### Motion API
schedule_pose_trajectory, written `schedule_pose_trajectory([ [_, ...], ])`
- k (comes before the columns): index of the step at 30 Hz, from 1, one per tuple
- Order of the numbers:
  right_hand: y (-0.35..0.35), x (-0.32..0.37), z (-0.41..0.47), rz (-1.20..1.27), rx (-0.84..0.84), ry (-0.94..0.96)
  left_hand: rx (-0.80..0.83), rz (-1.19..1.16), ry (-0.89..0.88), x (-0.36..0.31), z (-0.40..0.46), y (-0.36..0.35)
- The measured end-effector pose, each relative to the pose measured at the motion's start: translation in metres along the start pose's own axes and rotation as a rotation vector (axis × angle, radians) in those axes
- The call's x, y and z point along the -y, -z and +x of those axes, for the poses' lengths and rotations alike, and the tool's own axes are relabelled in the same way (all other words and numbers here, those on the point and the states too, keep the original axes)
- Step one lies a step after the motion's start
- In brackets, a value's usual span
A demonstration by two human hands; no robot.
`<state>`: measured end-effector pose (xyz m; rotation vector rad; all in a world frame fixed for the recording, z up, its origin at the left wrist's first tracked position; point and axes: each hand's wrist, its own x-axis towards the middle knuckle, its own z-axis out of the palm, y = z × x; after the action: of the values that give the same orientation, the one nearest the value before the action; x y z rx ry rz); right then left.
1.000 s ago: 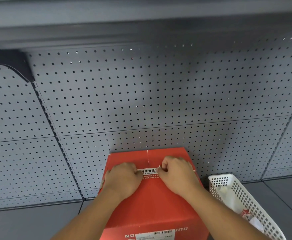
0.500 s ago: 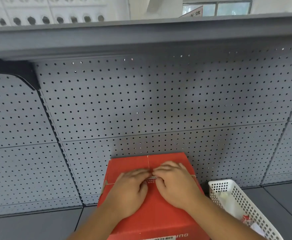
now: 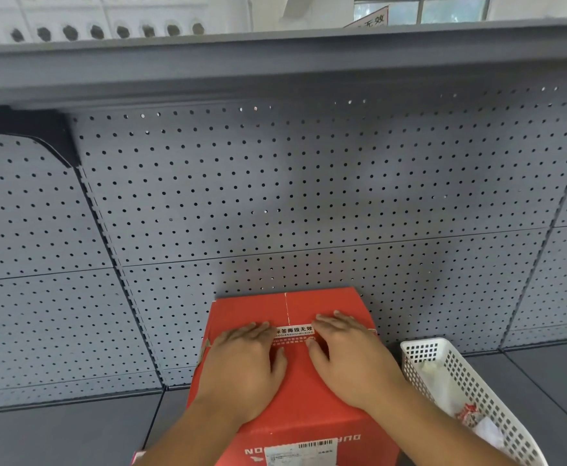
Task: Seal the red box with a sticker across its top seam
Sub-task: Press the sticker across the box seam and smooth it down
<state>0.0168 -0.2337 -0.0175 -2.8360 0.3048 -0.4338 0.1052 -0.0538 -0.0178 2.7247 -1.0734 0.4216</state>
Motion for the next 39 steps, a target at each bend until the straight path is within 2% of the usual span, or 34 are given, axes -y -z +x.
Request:
schedule_pose_trajectory([
  [6,0.003,-0.002,-0.002,0.005,-0.007,0.036,-0.045,-0.094,-0.011,0.006,-0.002,-0.001],
  [9,0.007,-0.002,-0.004,0.020,0.048,0.168,0.068,-0.231,-0.129,0.009,-0.001,0.002],
  [13,0.005,-0.003,-0.005,0.016,0.077,0.231,0.167,-0.239,-0.236,0.011,-0.001,0.002],
  [18,0.004,-0.004,-0.007,0.011,-0.002,0.209,0.101,-0.316,-0.224,0.010,-0.003,0.001],
  [25,-0.004,-0.007,-0.010,-0.014,-0.196,0.120,-0.180,-0.236,-0.151,0.007,-0.014,0.002],
  [28,-0.006,-0.008,-0.009,-0.033,-0.215,0.105,-0.188,-0.199,-0.067,0.009,-0.014,0.001],
  [32,-0.004,-0.008,-0.011,-0.036,-0.228,0.109,-0.244,-0.182,-0.038,0.010,-0.015,-0.001],
  [35,0.004,-0.003,-0.014,-0.004,-0.209,0.191,-0.240,-0.199,-0.116,0.011,-0.015,-0.001],
  [39,0.010,0.001,-0.015,-0.012,-0.109,0.282,-0.091,-0.236,-0.259,0.010,-0.010,0.000],
])
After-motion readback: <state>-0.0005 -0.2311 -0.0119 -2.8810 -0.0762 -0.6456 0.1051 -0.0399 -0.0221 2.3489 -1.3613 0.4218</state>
